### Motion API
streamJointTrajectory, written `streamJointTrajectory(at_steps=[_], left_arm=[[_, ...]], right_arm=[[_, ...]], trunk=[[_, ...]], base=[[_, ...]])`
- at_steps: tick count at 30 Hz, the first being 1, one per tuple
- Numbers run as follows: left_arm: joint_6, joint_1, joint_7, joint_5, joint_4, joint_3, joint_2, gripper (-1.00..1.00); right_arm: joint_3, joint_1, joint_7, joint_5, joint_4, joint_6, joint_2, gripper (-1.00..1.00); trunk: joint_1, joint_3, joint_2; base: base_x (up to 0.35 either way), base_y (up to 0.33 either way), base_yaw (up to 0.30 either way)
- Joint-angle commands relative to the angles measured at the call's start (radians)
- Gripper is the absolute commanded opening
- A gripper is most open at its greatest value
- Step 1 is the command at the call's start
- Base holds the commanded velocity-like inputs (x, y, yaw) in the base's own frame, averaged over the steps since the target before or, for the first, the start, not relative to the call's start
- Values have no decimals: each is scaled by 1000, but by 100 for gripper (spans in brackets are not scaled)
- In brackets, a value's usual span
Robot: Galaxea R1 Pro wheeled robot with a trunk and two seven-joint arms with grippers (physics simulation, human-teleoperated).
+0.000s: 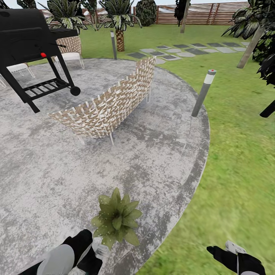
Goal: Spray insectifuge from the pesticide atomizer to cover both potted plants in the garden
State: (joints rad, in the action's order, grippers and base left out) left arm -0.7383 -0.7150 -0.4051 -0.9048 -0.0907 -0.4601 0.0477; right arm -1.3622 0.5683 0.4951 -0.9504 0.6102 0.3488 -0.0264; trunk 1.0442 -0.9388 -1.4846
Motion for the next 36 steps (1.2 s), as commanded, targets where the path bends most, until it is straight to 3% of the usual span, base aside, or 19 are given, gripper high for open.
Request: streamJointTrajectory(at_steps=[1,4,6,8,11,13,16,20,25,31,36], left_arm=[[-15,-2,-9,-14,-7,-2,6,-100],[-107,-7,-12,-14,-47,-2,19,-100],[-194,-10,-18,-15,-164,-1,36,-100],[-222,-11,-38,-16,-216,0,41,-100],[-240,-20,-122,-20,-256,3,45,-100],[-242,-41,-135,-21,-259,3,46,-100],[-243,-116,-141,-22,-259,4,46,-100],[-245,-158,-141,-22,-258,4,46,-100],[-245,-184,-148,-22,-251,5,47,-100],[-244,-185,-149,-22,-137,6,47,-100],[-244,-185,-149,-22,-119,6,48,-100]], right_arm=[[-6,2,8,-8,2,1,0,100],[-6,1,9,-8,2,1,0,100],[-6,1,8,-8,2,1,0,100],[-6,1,8,-8,2,1,0,100],[-6,2,9,-8,2,1,0,100],[-6,2,9,-8,2,1,0,100],[-6,1,9,-8,2,1,0,100],[-6,1,9,-8,2,1,0,100],[-6,2,9,-8,2,1,0,100],[-6,1,8,-8,2,1,0,100],[-6,1,8,-8,2,1,0,100]], trunk=[[0,-1,0],[0,-1,0],[0,-1,0],[0,-1,0],[0,-1,0],[0,-1,0],[0,-1,0],[0,-1,0],[0,-2,0],[0,-7,0],[0,-11,0]], base=[[-1,-8,0],[0,-4,0],[0,0,0],[0,0,0],[0,0,0],[0,0,0],[0,0,0],[0,0,0],[0,0,69],[0,0,213],[0,0,205]])
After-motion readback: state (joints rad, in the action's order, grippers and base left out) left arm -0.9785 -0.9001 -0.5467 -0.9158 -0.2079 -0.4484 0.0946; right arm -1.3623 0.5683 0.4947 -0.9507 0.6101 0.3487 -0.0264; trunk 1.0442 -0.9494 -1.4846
